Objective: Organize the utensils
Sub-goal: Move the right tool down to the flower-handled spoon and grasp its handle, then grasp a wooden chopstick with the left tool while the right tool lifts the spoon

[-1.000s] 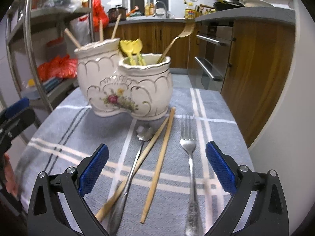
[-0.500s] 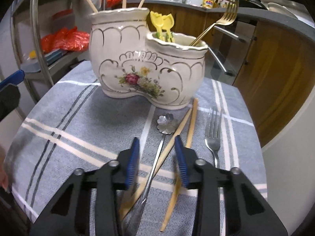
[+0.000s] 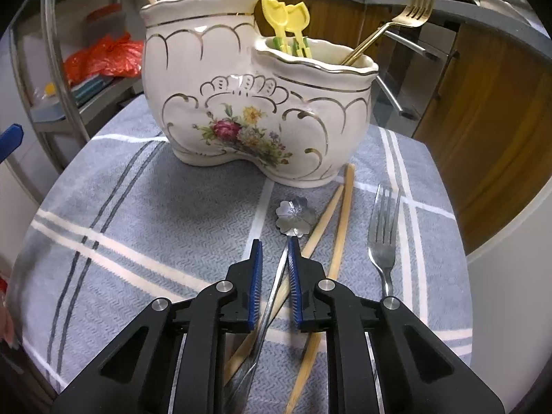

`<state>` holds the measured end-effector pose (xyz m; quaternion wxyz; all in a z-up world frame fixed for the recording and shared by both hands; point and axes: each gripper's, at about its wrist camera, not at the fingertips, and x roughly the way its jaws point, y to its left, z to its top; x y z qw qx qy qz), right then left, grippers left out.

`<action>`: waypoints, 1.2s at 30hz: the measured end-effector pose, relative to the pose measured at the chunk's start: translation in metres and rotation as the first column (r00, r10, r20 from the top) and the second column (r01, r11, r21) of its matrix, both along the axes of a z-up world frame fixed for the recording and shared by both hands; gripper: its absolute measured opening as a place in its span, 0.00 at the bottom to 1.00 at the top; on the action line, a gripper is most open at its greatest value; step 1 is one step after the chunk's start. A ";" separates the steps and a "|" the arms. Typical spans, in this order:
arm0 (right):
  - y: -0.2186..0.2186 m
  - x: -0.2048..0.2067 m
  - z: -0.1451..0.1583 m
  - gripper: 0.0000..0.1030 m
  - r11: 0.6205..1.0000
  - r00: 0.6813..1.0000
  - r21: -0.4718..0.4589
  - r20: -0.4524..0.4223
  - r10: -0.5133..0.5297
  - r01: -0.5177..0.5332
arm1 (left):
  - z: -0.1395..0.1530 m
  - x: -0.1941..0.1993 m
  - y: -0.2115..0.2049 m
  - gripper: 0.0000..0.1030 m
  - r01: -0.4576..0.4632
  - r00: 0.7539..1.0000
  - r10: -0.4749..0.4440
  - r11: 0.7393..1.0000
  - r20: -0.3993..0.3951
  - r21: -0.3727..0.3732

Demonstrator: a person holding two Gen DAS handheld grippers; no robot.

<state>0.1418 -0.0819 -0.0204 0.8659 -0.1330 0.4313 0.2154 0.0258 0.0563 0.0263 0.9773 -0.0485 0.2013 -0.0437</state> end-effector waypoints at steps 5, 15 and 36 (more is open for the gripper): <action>0.002 -0.003 0.001 0.15 1.000 0.999 0.008 -0.033 0.025 -0.024 | 0.001 -0.001 0.000 0.94 0.001 1.000 -0.001 1.000 0.002 -0.001; 0.014 -0.007 -0.001 0.04 0.997 0.997 -0.032 -0.021 0.075 -0.076 | 0.001 -0.001 0.003 0.94 -0.004 1.000 0.004 1.000 0.001 -0.004; -0.070 -0.044 0.052 0.04 0.924 0.929 0.353 0.369 0.004 -0.145 | -0.015 0.011 -0.020 0.94 -0.010 0.996 0.011 1.000 -0.084 0.017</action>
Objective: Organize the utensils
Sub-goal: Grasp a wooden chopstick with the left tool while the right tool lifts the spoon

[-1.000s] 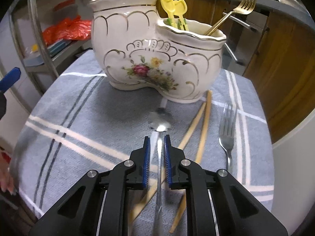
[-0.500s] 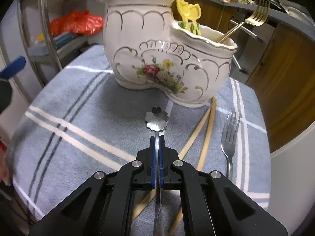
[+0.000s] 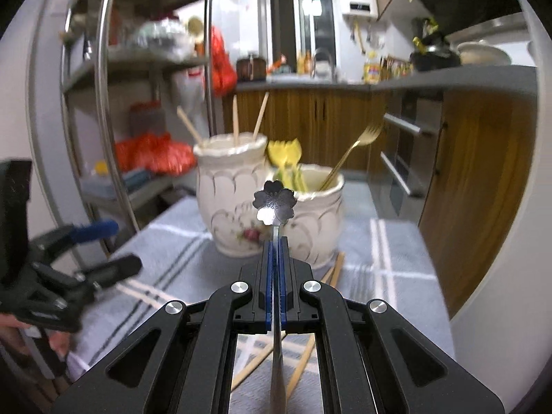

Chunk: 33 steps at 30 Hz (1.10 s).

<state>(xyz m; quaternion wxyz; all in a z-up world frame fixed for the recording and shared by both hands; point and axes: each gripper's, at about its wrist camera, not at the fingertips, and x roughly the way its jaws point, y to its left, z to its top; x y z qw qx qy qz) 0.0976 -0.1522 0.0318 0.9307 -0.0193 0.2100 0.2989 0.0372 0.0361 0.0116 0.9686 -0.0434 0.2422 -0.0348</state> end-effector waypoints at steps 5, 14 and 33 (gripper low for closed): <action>-0.021 -0.003 0.012 0.04 0.997 0.997 0.078 0.072 -0.006 0.000 | 0.002 0.006 -0.020 0.94 0.010 1.000 -0.009 0.999 -0.014 0.046; -0.058 0.000 0.021 0.04 0.987 0.993 0.156 0.103 -0.061 0.044 | -0.004 0.040 -0.081 0.88 0.163 0.973 -0.142 0.981 -0.184 0.104; -0.075 0.003 0.018 0.04 0.975 0.996 0.221 0.072 -0.052 0.035 | -0.035 0.082 -0.139 0.16 0.300 0.872 -0.183 0.933 -0.455 0.199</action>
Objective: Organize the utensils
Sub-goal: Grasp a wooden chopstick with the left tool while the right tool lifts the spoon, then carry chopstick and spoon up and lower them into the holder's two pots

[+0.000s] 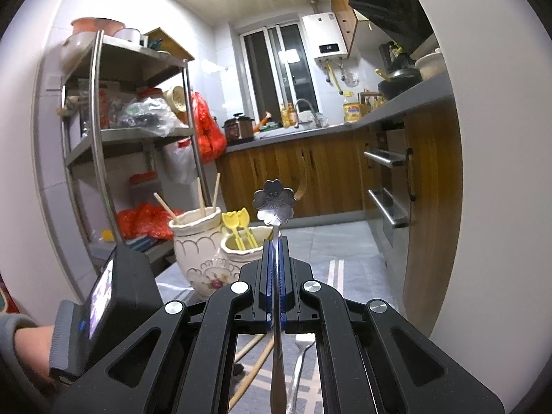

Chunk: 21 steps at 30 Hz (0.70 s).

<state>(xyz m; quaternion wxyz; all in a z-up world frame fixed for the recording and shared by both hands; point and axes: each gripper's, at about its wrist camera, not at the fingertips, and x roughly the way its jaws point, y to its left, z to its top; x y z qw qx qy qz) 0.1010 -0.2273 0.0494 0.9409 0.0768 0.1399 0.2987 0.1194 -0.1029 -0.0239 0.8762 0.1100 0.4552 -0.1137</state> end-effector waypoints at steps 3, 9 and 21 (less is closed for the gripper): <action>0.000 -0.002 0.001 0.04 1.000 1.000 0.001 0.006 0.002 -0.002 | 0.001 -0.002 0.004 0.07 0.007 1.000 -0.007 1.000 -0.013 -0.001; -0.003 0.000 -0.002 0.04 1.000 1.000 0.008 -0.007 -0.001 0.001 | 0.009 -0.022 0.028 0.06 0.012 1.000 -0.012 0.998 0.012 -0.064; 0.007 -0.002 0.001 0.04 1.000 1.000 0.019 -0.013 -0.001 0.002 | 0.051 -0.089 0.084 0.06 0.066 0.942 -0.002 0.982 0.336 -0.179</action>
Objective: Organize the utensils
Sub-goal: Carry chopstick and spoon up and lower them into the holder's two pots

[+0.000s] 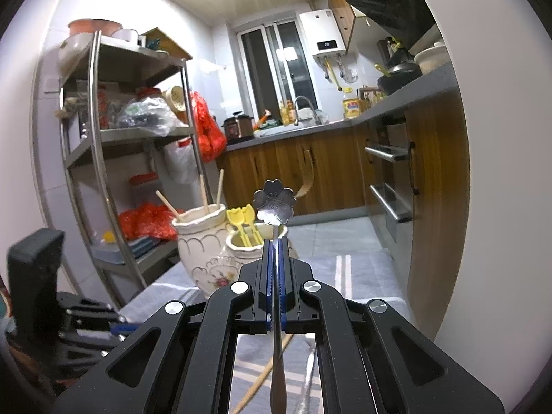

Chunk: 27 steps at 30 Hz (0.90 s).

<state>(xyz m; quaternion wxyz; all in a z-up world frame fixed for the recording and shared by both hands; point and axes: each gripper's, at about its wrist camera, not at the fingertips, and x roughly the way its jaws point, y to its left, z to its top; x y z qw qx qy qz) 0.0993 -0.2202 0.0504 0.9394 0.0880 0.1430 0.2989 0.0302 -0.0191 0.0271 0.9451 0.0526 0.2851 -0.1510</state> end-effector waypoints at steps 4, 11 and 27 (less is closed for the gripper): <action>0.008 0.003 0.014 0.04 1.000 1.000 -0.007 0.013 -0.023 0.023 | 0.020 -0.005 0.014 0.06 -0.033 0.989 0.039 0.998 0.140 -0.049; 0.027 0.023 0.050 0.04 0.998 0.995 0.044 0.092 -0.037 0.033 | 0.052 0.022 0.032 0.06 -0.069 0.953 0.097 0.992 0.288 -0.103; 0.063 0.104 0.059 0.04 0.982 0.991 0.187 0.121 -0.055 0.032 | 0.084 0.129 0.068 0.06 -0.089 0.915 0.185 0.959 0.359 -0.268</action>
